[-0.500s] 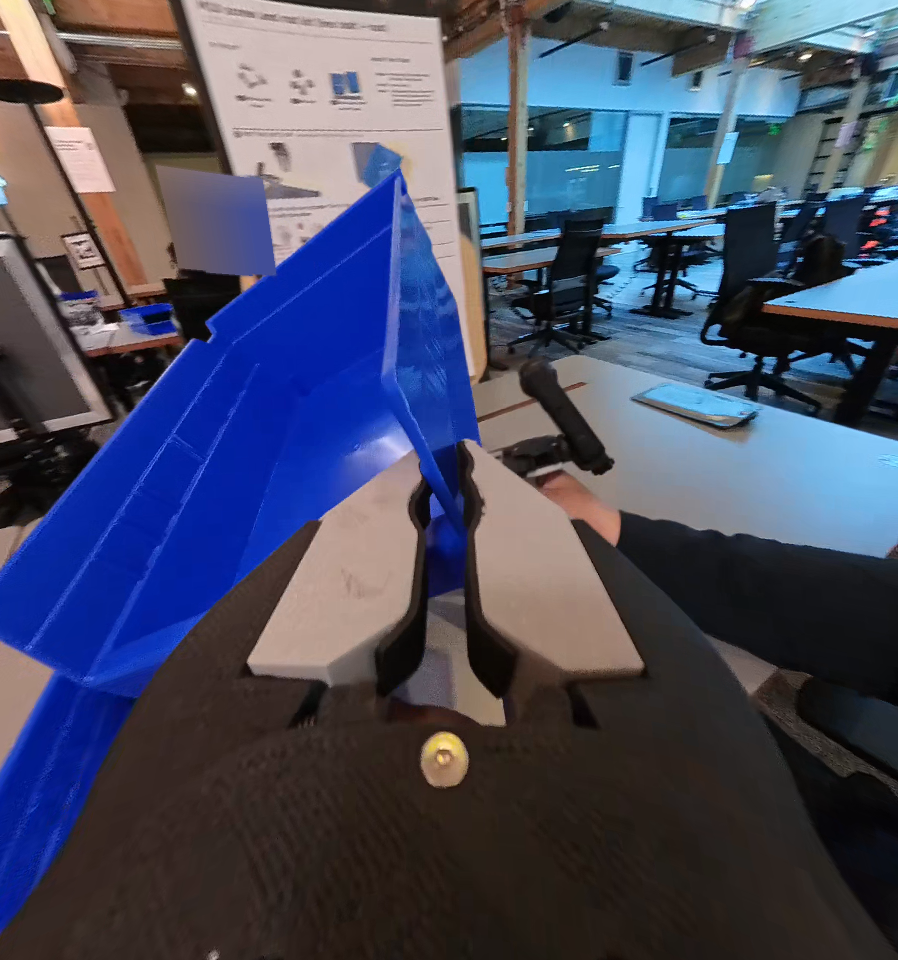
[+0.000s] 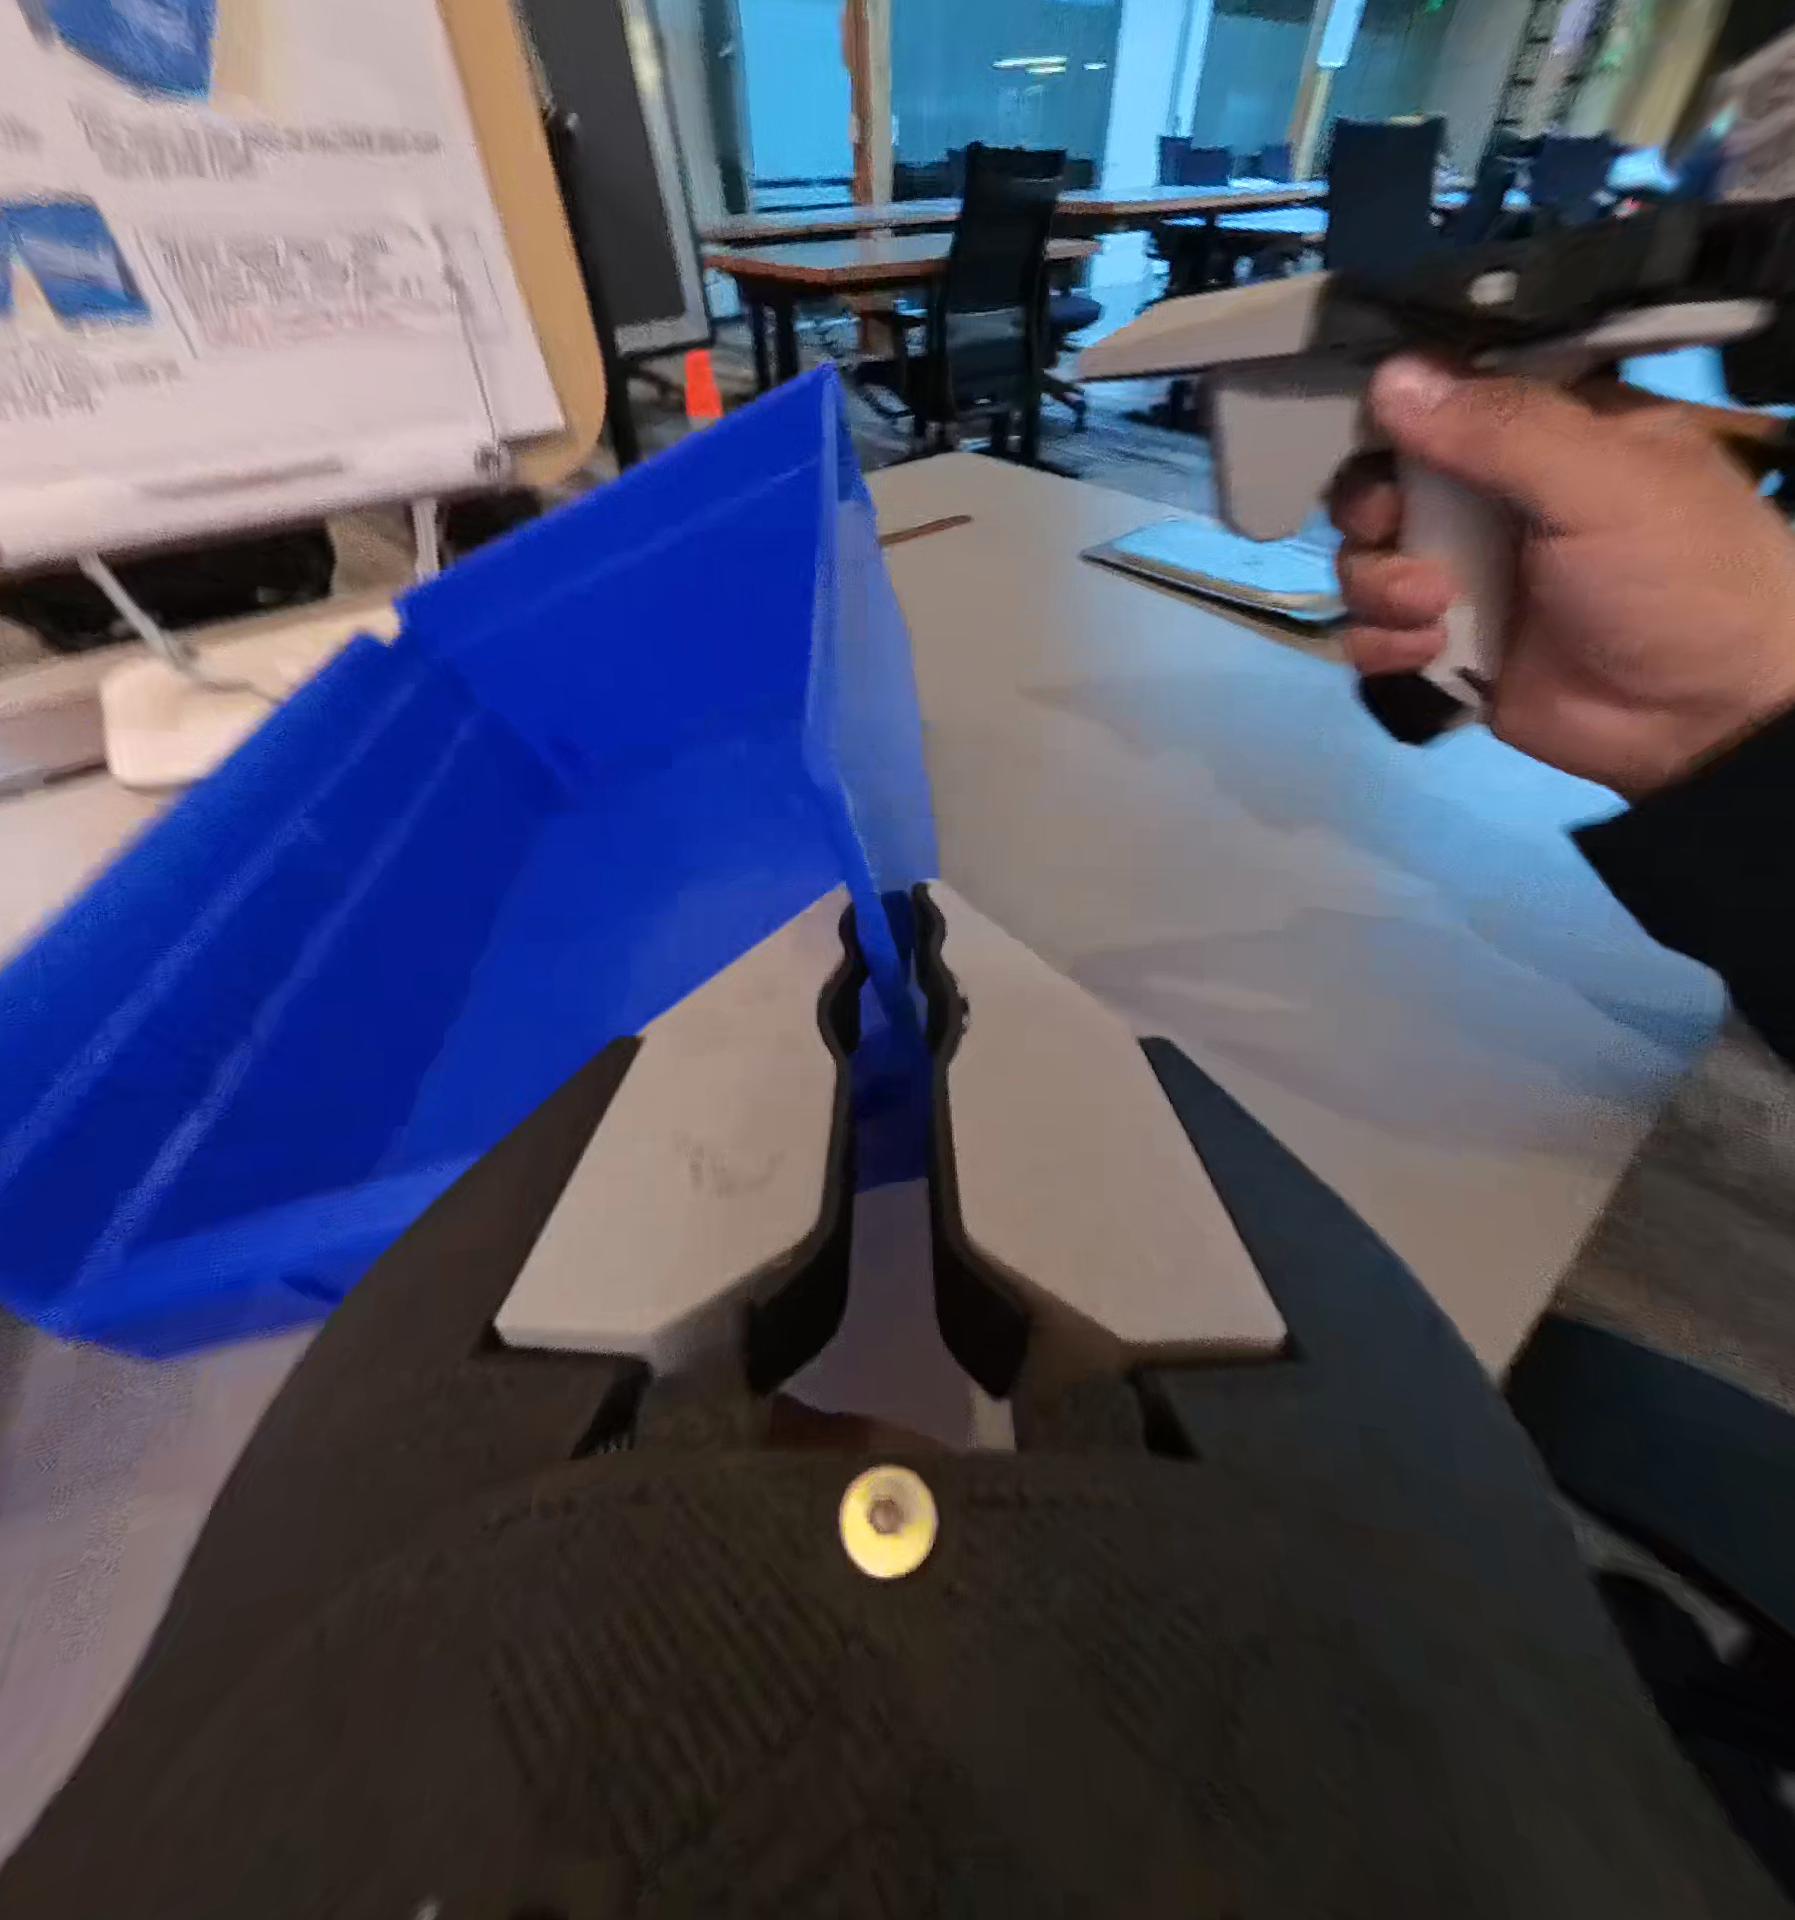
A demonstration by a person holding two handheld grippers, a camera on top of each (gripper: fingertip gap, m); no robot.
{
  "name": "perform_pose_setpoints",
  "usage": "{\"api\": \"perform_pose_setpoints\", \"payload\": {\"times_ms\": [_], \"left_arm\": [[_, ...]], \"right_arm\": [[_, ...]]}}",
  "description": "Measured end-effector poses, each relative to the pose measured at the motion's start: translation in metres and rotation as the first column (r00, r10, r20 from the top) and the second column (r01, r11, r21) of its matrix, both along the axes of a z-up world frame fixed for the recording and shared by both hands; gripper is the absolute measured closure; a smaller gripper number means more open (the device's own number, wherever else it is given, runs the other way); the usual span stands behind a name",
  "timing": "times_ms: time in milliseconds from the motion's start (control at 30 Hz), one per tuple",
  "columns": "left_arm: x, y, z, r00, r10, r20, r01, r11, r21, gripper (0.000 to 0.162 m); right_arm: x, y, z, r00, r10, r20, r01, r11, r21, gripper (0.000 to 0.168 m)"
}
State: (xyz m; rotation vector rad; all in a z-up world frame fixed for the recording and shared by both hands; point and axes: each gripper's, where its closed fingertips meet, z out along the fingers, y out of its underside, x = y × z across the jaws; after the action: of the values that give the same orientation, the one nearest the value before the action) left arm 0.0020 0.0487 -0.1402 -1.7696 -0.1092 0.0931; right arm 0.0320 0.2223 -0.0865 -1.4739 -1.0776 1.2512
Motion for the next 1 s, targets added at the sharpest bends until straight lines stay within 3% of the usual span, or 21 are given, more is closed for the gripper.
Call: {"api": "perform_pose_setpoints", "payload": {"times_ms": [67, 133, 233, 333, 433, 567, 633, 733, 833, 1000], "left_arm": [[0.007, 0.024, -0.020, 0.999, 0.005, 0.053, -0.002, 0.999, -0.044, 0.158], [0.030, 0.036, -0.022, 0.985, -0.083, 0.151, 0.090, 0.995, -0.039, 0.140], [0.047, 0.026, -0.014, 0.975, -0.165, 0.151, 0.171, 0.985, -0.033, 0.129], [0.049, -0.007, -0.006, 0.961, -0.222, 0.165, 0.232, 0.972, -0.039, 0.132], [0.021, -0.052, -0.003, 0.972, -0.173, 0.159, 0.184, 0.981, -0.057, 0.133], [-0.033, -0.118, -0.007, 0.993, -0.068, 0.097, 0.083, 0.985, -0.154, 0.133], [-0.061, -0.149, -0.007, 0.997, -0.004, 0.077, 0.018, 0.983, -0.181, 0.132], [-0.117, -0.195, -0.009, 0.981, 0.196, 0.009, -0.190, 0.960, -0.204, 0.132], [-0.144, -0.228, -0.024, 0.962, 0.273, 0.007, -0.263, 0.933, -0.247, 0.132], [-0.168, -0.247, -0.052, 0.940, 0.333, -0.070, -0.338, 0.886, -0.317, 0.132]], "right_arm": [[0.011, -0.002, -0.002, 1.000, -0.006, 0.009, 0.006, 1.000, 0.003, 0.168], [0.017, -0.018, -0.002, 0.999, 0.038, 0.017, -0.038, 0.999, -0.001, 0.167], [0.015, -0.063, -0.009, 0.986, 0.153, 0.071, -0.155, 0.988, 0.023, 0.163], [0.006, -0.122, -0.018, 0.951, 0.285, 0.121, -0.293, 0.955, 0.051, 0.164], [-0.013, -0.177, -0.031, 0.916, 0.359, 0.181, -0.381, 0.918, 0.109, 0.164], [-0.047, -0.205, -0.065, 0.900, 0.290, 0.325, -0.377, 0.893, 0.247, 0.168], [-0.055, -0.196, -0.084, 0.886, 0.207, 0.414, -0.338, 0.901, 0.272, 0.168], [-0.043, -0.160, -0.101, 0.839, 0.012, 0.544, -0.259, 0.888, 0.379, 0.168], [-0.013, -0.112, -0.103, 0.793, -0.191, 0.578, -0.158, 0.852, 0.499, 0.168], [0.038, -0.016, -0.129, 0.657, -0.307, 0.688, -0.022, 0.905, 0.424, 0.168]]}}
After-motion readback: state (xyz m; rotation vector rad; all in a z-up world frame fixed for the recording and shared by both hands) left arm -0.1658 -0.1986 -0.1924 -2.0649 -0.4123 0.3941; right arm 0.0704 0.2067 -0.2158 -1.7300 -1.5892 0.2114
